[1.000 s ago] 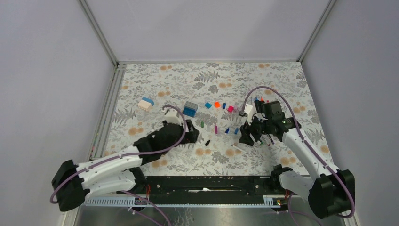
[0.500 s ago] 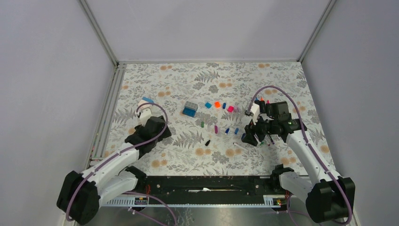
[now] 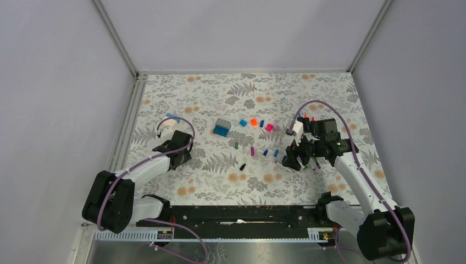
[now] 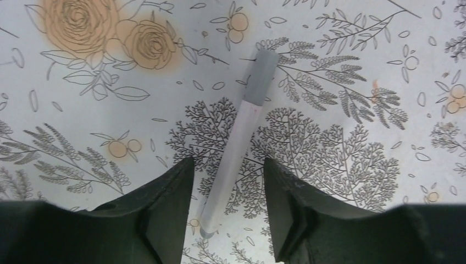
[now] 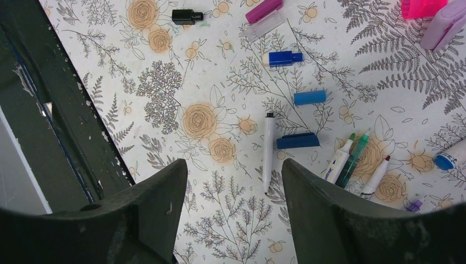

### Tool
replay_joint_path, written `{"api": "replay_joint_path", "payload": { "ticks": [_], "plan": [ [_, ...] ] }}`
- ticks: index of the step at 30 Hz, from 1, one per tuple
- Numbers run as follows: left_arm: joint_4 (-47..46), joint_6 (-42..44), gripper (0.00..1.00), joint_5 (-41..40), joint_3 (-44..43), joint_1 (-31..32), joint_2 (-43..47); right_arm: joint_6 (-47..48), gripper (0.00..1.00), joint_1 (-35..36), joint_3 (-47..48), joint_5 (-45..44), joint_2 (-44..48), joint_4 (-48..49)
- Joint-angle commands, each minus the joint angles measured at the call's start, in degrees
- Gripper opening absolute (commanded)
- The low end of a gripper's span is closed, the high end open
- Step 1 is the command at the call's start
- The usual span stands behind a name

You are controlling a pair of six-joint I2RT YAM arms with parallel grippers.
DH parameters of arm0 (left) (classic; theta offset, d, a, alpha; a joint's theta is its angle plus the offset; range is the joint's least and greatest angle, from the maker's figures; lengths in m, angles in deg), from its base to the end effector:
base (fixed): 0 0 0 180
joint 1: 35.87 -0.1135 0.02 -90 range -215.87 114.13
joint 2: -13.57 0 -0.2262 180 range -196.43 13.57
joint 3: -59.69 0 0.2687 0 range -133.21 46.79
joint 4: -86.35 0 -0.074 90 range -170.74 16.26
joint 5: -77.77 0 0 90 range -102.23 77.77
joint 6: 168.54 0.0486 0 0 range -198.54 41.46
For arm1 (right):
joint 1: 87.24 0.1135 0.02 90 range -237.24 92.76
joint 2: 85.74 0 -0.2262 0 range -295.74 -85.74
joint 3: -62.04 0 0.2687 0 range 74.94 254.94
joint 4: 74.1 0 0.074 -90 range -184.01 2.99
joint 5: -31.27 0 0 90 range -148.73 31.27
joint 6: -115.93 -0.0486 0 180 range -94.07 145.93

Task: Open the pen caps
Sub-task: Pick up the pen from the center of the board.

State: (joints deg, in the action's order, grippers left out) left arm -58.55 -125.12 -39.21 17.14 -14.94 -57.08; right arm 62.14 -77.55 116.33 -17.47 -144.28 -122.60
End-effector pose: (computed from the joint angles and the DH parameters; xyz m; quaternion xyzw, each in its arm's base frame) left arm 0.2273 -0.0633 0.0957 -0.2627 0.9103 0.0635 0.3135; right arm 0.2280 0.0715 0.1986 -0.4494 0.7728 0.2564 0.3675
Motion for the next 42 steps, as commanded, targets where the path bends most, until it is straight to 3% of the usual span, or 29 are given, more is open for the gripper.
{"api": "replay_joint_path", "payload": {
  "ticks": [1, 6, 17, 26, 30, 34, 38, 42],
  "plan": [
    [-2.1, 0.3, 0.48, 3.1, -2.3, -0.8, -1.3, 1.1, 0.71, -0.3, -0.1, 1.4, 0.8, -0.8],
    [-1.4, 0.0, 0.37, 5.0, -2.9, -1.3, -3.4, 1.1, 0.71, -0.5, -0.1, 1.4, 0.9, -0.9],
    [-2.2, -0.2, 0.01, 11.8, -1.4, -1.5, -2.6, 1.1, 0.71, -0.7, 0.1, 1.9, 1.2, -1.1],
    [-6.8, 1.3, 0.00, 23.7, 0.4, -1.3, 6.0, 2.4, 0.71, -0.8, 0.2, 4.6, 1.3, -2.0],
    [-20.3, 4.2, 0.00, 36.5, 4.9, -1.2, 15.4, 4.8, 0.71, -0.8, -0.2, 10.6, 2.8, -2.8],
    [-44.5, -0.1, 0.00, 50.2, 11.9, 0.0, 22.2, 5.3, 0.75, -0.7, -0.8, 15.6, 4.1, -1.3],
    [-71.1, -6.2, 0.00, 51.1, 16.6, 7.4, 19.9, 1.9, 0.77, -0.7, 1.8, 20.8, 2.4, -0.1],
    [-82.8, -5.1, 0.00, 48.2, 11.8, 17.0, 12.3, -6.2, 0.77, -0.7, 6.0, 28.7, 0.2, 1.9]
  ]
}}
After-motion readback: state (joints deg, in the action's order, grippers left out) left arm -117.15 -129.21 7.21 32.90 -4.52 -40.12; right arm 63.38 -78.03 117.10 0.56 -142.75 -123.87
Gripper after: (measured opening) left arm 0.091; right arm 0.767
